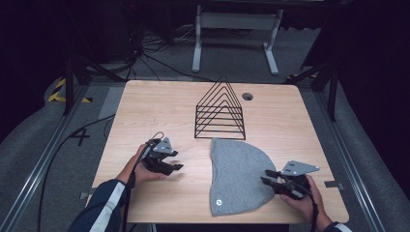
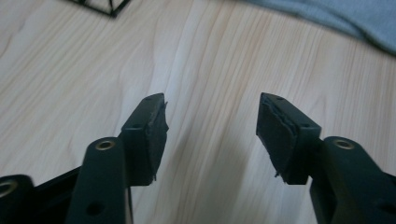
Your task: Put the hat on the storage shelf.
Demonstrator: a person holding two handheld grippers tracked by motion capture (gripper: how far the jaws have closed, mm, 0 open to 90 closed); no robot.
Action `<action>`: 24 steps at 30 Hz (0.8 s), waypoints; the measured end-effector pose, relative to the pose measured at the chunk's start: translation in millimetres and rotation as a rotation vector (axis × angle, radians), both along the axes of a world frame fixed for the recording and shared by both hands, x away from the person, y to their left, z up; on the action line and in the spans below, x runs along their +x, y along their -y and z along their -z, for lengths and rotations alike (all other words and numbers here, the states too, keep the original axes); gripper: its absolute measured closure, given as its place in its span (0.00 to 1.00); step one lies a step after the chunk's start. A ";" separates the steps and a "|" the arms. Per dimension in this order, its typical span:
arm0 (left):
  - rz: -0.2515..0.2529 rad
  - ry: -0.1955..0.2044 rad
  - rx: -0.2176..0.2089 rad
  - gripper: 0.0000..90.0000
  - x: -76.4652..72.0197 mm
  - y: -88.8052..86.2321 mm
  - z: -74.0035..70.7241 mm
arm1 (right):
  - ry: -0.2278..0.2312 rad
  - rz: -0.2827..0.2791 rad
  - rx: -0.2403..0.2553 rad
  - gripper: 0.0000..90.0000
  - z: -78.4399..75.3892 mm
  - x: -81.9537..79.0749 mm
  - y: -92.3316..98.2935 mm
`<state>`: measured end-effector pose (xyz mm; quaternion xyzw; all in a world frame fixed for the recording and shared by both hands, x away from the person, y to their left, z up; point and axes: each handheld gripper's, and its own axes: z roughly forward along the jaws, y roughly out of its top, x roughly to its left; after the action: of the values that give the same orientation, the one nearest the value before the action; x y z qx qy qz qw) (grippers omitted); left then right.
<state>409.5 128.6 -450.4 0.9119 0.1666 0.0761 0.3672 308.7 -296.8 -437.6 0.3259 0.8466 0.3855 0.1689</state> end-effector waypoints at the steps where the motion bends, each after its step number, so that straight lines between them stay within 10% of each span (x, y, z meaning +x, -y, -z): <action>1: 0.015 -0.005 0.003 0.51 2.2 10.9 -1.5 | 0.000 -0.039 0.003 0.79 0.8 -1.7 -13.6; 10: 0.112 0.035 -0.009 0.55 9.6 80.5 -4.3 | -0.030 -0.239 0.035 0.96 8.4 -13.7 -85.5; 17: 0.117 0.109 0.029 0.59 13.6 118.5 1.3 | -0.057 -0.323 -0.005 0.97 18.8 -23.3 -106.5; 24: 0.127 0.078 0.034 0.60 17.6 131.5 12.1 | -0.084 -0.354 -0.055 0.97 24.8 -28.7 -102.5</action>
<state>427.1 -2.9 -462.4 0.9230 0.0928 0.0911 0.3621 280.0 -194.4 -462.3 0.1828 0.9074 0.3717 0.0716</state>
